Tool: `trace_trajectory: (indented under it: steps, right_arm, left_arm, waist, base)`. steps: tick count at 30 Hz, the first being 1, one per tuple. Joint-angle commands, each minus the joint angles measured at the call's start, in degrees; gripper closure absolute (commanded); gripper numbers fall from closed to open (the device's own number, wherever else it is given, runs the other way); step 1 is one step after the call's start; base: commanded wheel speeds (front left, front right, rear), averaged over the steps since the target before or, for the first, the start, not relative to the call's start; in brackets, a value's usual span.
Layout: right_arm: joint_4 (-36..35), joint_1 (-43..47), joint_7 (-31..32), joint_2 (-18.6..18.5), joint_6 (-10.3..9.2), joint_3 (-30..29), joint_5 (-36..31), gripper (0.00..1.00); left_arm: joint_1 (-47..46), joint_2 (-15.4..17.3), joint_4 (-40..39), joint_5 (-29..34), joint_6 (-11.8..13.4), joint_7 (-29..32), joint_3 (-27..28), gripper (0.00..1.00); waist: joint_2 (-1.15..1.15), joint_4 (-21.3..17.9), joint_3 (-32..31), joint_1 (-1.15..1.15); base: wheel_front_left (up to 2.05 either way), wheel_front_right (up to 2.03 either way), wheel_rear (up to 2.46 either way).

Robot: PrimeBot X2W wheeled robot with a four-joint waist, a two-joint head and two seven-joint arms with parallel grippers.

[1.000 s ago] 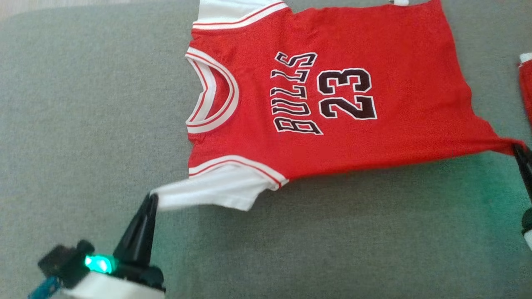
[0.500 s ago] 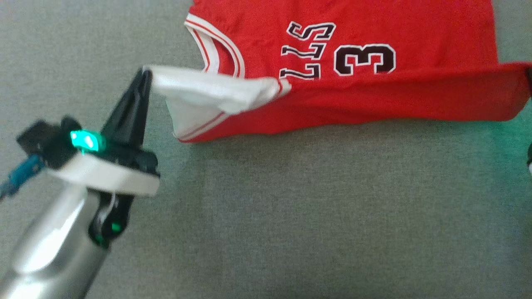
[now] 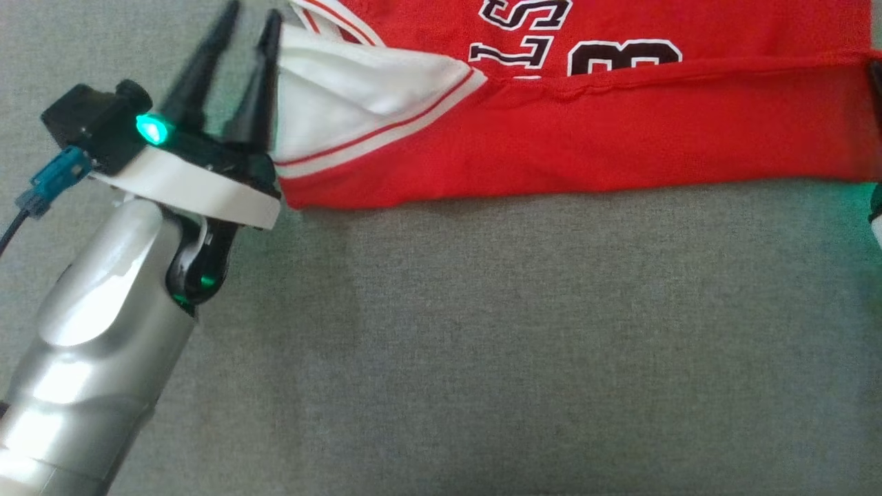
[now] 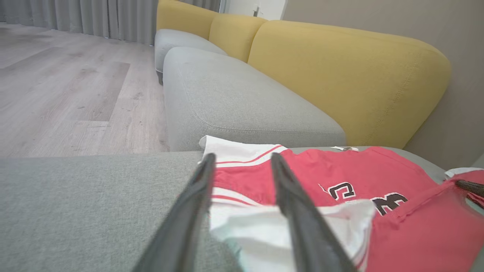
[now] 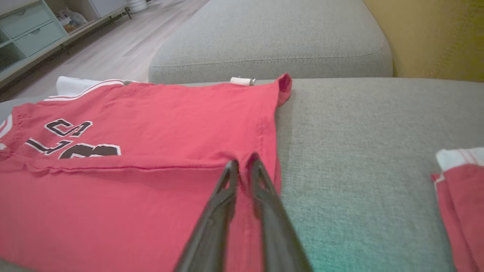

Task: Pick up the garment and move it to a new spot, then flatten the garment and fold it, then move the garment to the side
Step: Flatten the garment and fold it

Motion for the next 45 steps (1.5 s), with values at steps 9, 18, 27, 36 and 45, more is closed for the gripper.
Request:
trace_trajectory:
  steps: [9,18,27,36,45]
  right_arm:
    - [1.2,0.5,-5.4,0.4,-0.04,0.0,-0.6,0.0]
    - [3.2,1.3,-7.6,1.5,-0.04,1.1,0.1,0.0]
    - [3.7,0.6,-8.4,1.8,-0.04,2.4,0.1,0.0]
    - [4.6,1.1,-9.3,1.8,-0.04,3.4,0.9,0.0]
    - [8.5,3.5,-8.0,2.8,-0.04,3.9,0.9,0.0]
  left_arm:
    - [8.6,-1.1,-2.1,2.0,2.3,-3.8,6.8,0.0]
    - [19.9,-7.9,-2.8,8.9,1.2,-3.9,12.8,0.0]
    - [19.9,-10.2,7.8,11.0,1.4,-3.9,11.7,0.0]
    - [17.2,-11.4,15.8,11.5,0.5,-1.9,8.2,0.71]
    - [17.6,-9.5,13.4,14.6,0.8,-2.7,4.4,1.0]
  waist:
    - [0.0,-0.4,-1.2,-0.01]
    - [0.0,-0.5,-3.9,-0.01]
    - [0.0,-1.2,-3.9,-0.01]
    - [0.0,-1.7,-4.2,-0.01]
    - [0.0,-0.6,-5.9,-0.01]
  base:
    - [0.0,0.0,0.0]
    - [0.0,0.0,0.0]
    - [0.0,0.0,0.0]
    - [0.0,0.0,0.0]
    - [0.0,0.0,0.0]
